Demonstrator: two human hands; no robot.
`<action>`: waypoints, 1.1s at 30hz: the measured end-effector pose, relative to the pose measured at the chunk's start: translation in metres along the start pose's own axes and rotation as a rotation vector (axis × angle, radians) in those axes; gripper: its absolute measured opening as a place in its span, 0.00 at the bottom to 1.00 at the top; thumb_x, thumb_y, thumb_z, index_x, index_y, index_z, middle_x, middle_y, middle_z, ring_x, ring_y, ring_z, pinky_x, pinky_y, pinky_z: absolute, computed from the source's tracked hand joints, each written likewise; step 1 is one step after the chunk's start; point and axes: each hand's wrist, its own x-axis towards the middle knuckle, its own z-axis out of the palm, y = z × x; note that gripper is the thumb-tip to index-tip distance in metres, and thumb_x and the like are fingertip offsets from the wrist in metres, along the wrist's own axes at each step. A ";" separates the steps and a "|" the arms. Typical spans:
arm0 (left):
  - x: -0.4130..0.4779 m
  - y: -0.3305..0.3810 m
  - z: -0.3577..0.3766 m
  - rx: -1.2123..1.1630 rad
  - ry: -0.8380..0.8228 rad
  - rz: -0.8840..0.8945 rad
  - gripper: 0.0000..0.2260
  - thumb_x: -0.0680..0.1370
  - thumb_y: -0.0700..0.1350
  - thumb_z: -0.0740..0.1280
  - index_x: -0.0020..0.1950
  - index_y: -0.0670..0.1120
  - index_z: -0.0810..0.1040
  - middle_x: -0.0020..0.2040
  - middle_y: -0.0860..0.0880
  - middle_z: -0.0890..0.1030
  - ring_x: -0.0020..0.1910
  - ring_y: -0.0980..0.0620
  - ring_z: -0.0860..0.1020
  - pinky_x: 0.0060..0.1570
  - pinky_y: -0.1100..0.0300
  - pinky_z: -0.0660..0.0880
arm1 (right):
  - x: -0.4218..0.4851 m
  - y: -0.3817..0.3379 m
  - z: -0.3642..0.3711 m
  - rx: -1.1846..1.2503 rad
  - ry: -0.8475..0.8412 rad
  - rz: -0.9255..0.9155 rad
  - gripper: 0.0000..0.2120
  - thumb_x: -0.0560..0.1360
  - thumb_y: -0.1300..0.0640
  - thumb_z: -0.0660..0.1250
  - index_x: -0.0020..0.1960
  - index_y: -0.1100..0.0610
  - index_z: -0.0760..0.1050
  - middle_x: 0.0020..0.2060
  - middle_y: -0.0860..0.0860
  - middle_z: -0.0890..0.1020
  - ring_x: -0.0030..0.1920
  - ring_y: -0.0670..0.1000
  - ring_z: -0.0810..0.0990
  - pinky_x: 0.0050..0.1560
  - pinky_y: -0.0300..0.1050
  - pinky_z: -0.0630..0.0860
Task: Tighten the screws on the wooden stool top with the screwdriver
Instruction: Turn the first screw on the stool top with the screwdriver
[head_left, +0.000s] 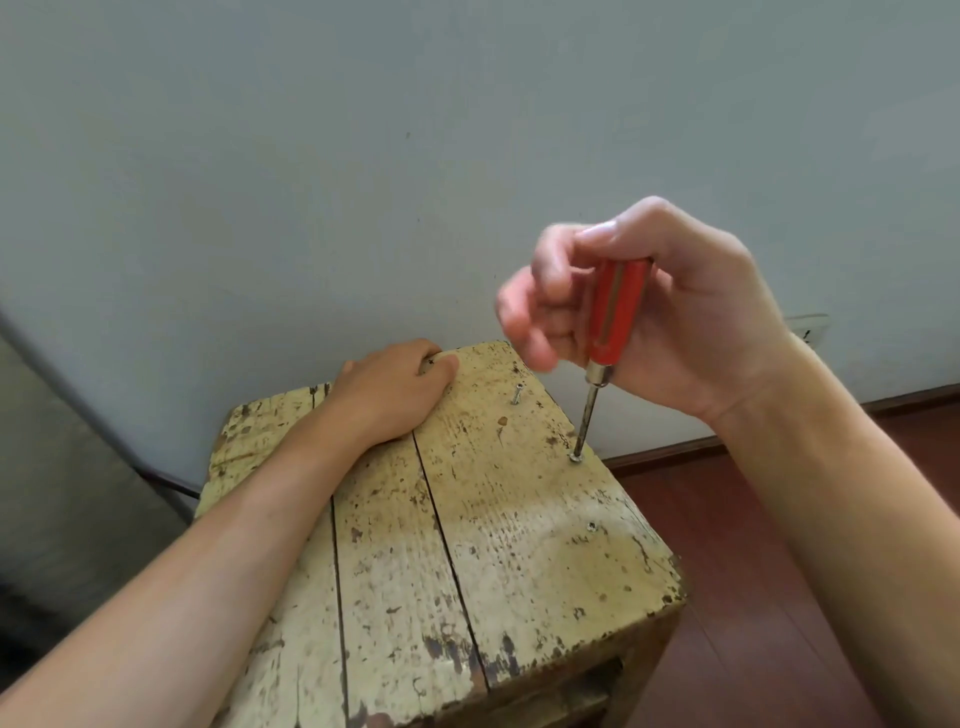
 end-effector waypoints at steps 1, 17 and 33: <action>0.000 0.000 0.000 0.004 0.001 -0.002 0.19 0.83 0.63 0.53 0.63 0.56 0.76 0.57 0.54 0.80 0.61 0.46 0.77 0.66 0.44 0.69 | 0.000 0.001 0.003 -0.045 -0.009 0.012 0.15 0.75 0.55 0.60 0.33 0.56 0.79 0.31 0.56 0.83 0.27 0.52 0.78 0.34 0.41 0.75; -0.003 0.004 -0.004 0.006 -0.018 -0.019 0.21 0.84 0.62 0.53 0.69 0.54 0.74 0.65 0.52 0.79 0.65 0.47 0.75 0.69 0.43 0.67 | 0.001 0.014 0.009 -0.142 0.559 -0.211 0.08 0.79 0.55 0.63 0.41 0.52 0.75 0.33 0.48 0.75 0.31 0.49 0.71 0.33 0.42 0.68; -0.005 0.006 -0.003 0.005 -0.011 -0.027 0.21 0.84 0.62 0.52 0.69 0.54 0.74 0.66 0.53 0.78 0.66 0.47 0.75 0.70 0.43 0.66 | 0.010 0.017 0.028 -0.114 0.734 -0.191 0.24 0.85 0.56 0.55 0.31 0.51 0.59 0.23 0.46 0.59 0.23 0.48 0.55 0.24 0.36 0.53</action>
